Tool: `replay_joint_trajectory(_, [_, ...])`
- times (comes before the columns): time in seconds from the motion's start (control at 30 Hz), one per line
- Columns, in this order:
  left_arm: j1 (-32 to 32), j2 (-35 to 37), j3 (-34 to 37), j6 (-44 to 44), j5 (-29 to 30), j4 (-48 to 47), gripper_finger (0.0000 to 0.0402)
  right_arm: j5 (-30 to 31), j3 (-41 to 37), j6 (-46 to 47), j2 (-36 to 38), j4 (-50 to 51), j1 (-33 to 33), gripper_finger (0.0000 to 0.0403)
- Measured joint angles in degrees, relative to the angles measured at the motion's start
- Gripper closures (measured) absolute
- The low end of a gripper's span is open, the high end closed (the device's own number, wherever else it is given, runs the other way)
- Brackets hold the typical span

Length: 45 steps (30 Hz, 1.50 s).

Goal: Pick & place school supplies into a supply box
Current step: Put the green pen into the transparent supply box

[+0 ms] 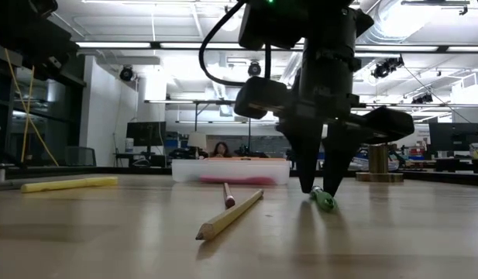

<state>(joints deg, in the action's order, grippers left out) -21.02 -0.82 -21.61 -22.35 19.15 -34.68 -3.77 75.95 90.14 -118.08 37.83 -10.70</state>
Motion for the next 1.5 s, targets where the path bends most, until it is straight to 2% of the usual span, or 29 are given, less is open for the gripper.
replay_joint_trajectory(0.3, [0.0, 0.0, 0.0, 0.0, -0.14, -0.02, 0.028, 0.54, -0.01, -0.46, 0.0, -0.34, 0.02, 0.0386])
replay_joint_trajectory(0.7, [0.0, 0.0, 0.0, -0.02, -0.12, -0.02, 0.0279, -0.26, -0.01, -4.75, 0.87, 0.0, 0.15, 0.0395])
replay_joint_trajectory(1.23, [0.0, -0.02, -0.02, -0.35, -0.12, -0.17, 0.028, -2.07, -0.37, -13.19, 14.48, 11.41, 0.07, 0.0397])
replay_joint_trajectory(1.5, [0.0, -0.02, -0.02, -0.35, -0.1, -0.17, 0.0279, 3.22, -0.21, -14.14, 24.61, 14.6, 0.78, 0.04])
